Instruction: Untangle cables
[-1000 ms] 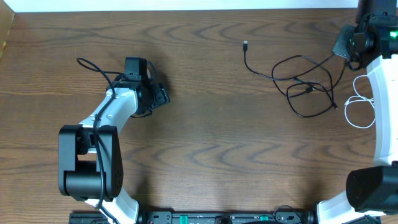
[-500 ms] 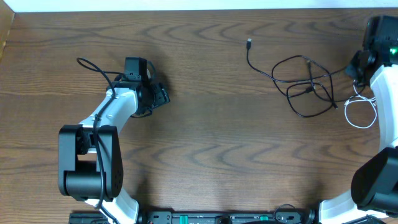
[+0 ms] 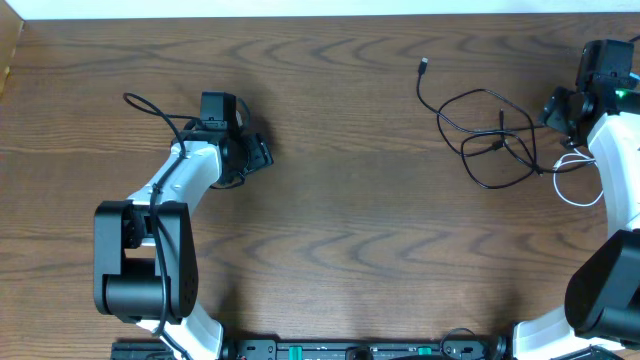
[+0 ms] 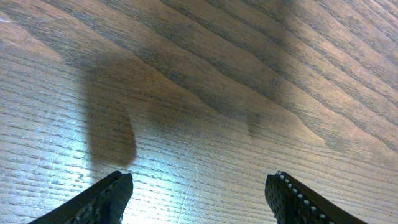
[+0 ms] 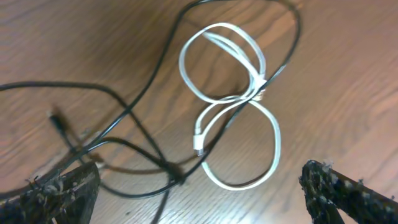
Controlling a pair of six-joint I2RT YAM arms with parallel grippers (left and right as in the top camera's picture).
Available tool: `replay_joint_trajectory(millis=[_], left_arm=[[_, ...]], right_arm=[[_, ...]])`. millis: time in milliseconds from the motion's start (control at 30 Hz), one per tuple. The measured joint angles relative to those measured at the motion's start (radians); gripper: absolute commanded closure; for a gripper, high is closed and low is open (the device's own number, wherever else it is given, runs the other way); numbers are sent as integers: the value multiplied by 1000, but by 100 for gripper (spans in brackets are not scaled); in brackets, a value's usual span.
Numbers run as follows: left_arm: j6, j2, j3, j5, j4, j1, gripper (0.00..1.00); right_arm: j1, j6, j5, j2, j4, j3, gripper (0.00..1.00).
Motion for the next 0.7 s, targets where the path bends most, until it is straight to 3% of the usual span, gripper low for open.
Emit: replay_joint_trajectory(millis=[133, 533, 700], left_arm=[[-1, 0, 0, 2, 0, 0, 38], [0, 0, 0, 49, 0, 0, 37], [2, 0, -1, 49, 0, 0, 29]], right_arm=[[0, -2, -121, 0, -2, -2, 1], [44, -12, -476, 10, 107, -213, 1], [127, -40, -521, 17, 246, -357, 1]])
